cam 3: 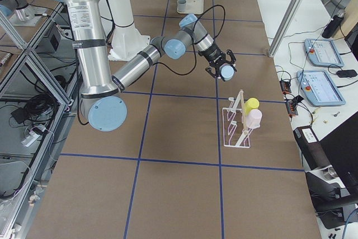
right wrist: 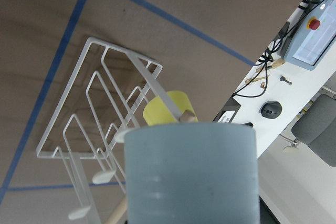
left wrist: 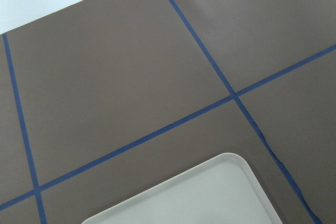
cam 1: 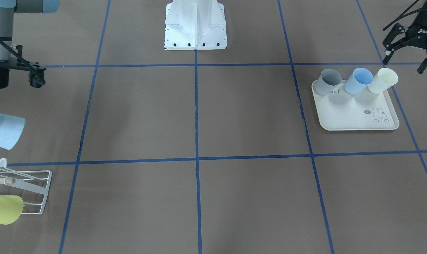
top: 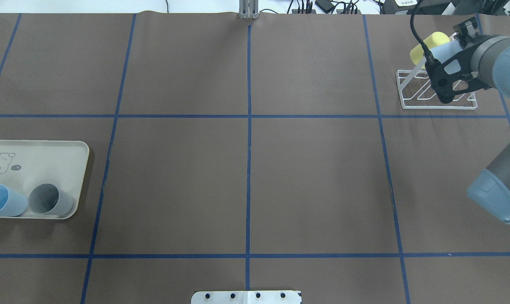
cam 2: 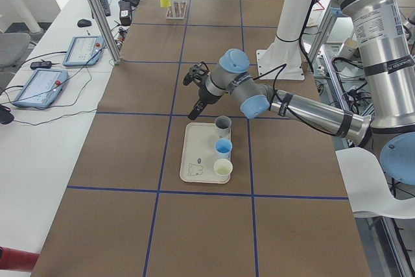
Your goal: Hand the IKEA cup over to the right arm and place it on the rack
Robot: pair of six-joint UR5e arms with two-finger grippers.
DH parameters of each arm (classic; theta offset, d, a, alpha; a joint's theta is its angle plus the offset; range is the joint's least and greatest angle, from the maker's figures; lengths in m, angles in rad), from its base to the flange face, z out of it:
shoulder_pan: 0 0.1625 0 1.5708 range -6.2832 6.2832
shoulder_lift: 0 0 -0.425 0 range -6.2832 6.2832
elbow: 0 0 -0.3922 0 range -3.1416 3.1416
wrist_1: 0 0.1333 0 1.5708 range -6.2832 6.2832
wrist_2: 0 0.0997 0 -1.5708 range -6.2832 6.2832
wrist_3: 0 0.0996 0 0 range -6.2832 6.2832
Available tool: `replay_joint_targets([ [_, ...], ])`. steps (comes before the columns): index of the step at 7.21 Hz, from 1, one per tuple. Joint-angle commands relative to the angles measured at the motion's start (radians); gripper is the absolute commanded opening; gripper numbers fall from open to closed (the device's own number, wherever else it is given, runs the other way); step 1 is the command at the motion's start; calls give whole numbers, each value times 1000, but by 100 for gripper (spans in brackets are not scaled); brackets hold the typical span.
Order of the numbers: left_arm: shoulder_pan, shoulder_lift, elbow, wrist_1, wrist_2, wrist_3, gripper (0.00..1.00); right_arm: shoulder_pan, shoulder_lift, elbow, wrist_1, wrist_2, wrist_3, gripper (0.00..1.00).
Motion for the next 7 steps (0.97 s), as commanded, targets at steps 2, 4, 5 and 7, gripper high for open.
replay_joint_targets([
  [2, 1, -2, 0, -2, 0, -24, 100, 154, 0, -147, 209, 13, -282, 38],
  [4, 0, -2, 0, -2, 0, -25, 100, 185, 0, -311, 405, 48, -302, 41],
  [5, 0, -2, 0, -2, 0, -25, 100, 211, 6, -372, 482, 74, -348, 42],
  [7, 0, -2, 0, -2, 0, -25, 100, 239, 86, -495, 540, 80, -418, 42],
])
